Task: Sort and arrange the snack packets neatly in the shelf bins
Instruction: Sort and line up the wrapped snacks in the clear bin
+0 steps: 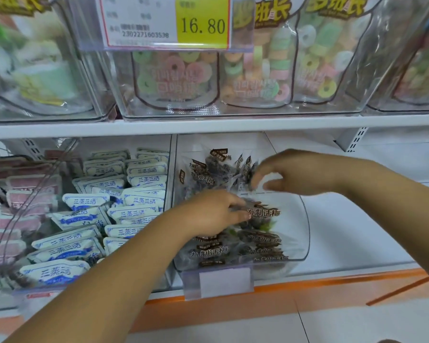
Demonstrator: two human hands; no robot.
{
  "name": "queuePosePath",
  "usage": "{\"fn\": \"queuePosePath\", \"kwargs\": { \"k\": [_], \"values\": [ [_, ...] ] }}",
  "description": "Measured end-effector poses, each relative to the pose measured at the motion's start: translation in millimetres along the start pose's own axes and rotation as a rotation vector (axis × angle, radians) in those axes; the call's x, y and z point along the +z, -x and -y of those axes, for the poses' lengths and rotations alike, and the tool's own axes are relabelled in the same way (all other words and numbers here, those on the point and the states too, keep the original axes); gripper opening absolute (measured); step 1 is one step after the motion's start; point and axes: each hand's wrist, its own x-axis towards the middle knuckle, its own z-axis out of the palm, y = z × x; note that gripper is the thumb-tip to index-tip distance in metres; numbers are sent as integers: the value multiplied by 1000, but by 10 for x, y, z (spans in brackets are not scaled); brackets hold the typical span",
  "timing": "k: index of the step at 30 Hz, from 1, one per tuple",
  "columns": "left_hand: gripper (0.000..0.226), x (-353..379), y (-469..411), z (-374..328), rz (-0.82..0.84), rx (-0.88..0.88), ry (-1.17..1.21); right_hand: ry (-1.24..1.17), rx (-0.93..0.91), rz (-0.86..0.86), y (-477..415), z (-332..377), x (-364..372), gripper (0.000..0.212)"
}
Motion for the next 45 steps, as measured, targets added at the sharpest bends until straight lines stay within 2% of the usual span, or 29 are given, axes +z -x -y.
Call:
{"fn": "queuePosePath", "kwargs": {
  "k": [2,4,6,8,10,14,20,30,34,39,42,45],
  "values": [
    [48,32,3,29,-2,21,-16,108,50,-30,-210,-129,5,42],
    [47,38,3,43,-5,17,11,232,102,19,-411,-176,40,54],
    [47,40,-6,47,-3,8,20,317,129,18,-577,-154,69,49],
    [48,47,-9,47,13,6,5,356,92,-43,-691,-152,71,29],
    [48,54,-8,51,32,10,-1,286,59,-102,-707,-218,55,15],
    [47,75,-10,69,36,27,2,13,64,-224,-558,-286,1,11],
    [49,80,-4,61,43,17,32,-71,70,-97,-510,-236,79,8],
    [52,48,43,57,101,0,-67,-185,106,-162,-478,-208,55,6],
    [69,-6,55,18,49,-34,68,-226,115,-251,-290,-141,52,6],
    [89,-44,16,25,-149,-162,431,-379,46,-550,95,-50,217,3],
    [75,-42,15,11,-252,-171,538,-641,33,-655,225,-53,315,2],
    [39,-25,26,-16,-339,-108,606,-879,-2,-696,300,-42,413,12]
  ]
}}
